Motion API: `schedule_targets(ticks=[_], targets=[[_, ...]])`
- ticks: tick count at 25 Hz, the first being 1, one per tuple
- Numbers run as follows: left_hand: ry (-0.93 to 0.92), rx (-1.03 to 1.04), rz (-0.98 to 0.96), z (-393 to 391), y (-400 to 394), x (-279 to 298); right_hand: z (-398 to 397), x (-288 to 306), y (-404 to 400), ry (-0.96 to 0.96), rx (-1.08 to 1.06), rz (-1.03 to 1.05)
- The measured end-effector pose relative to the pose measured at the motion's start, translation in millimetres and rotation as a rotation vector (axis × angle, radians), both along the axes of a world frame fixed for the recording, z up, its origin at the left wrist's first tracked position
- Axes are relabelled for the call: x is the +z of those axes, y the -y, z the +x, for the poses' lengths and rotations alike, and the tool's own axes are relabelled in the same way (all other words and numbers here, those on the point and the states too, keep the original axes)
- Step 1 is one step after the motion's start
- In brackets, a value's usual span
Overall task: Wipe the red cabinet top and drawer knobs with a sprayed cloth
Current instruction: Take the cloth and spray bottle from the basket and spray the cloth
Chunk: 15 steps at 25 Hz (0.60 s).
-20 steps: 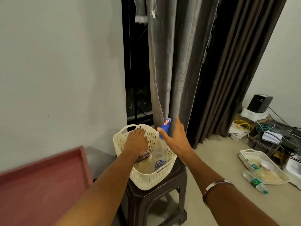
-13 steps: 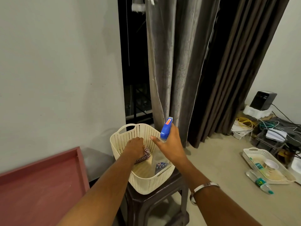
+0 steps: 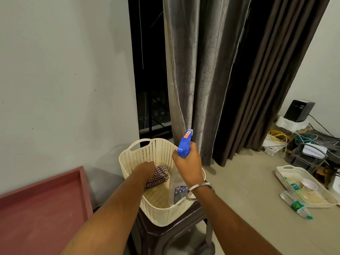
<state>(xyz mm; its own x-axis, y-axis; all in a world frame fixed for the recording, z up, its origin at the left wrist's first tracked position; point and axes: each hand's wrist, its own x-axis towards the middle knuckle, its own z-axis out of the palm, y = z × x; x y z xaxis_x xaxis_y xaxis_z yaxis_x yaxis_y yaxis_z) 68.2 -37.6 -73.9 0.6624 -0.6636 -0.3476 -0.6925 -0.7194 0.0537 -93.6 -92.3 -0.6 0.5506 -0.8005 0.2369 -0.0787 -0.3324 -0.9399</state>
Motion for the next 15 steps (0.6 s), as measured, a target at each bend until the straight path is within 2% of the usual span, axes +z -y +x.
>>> schedule_targets(ticks=[7,10,15], targets=[[-0.005,0.005,0.03,9.2,0.1,-3.9,0.0,-7.0,1.0,0.075,0.005,0.068],[-0.067,-0.007,0.067,7.8,1.4,0.0,2.1,-7.8,2.7,0.084,0.016,0.069],[-0.186,0.067,0.012,5.2,-0.7,10.7,3.7,-6.7,1.8,0.089,0.029,0.078]])
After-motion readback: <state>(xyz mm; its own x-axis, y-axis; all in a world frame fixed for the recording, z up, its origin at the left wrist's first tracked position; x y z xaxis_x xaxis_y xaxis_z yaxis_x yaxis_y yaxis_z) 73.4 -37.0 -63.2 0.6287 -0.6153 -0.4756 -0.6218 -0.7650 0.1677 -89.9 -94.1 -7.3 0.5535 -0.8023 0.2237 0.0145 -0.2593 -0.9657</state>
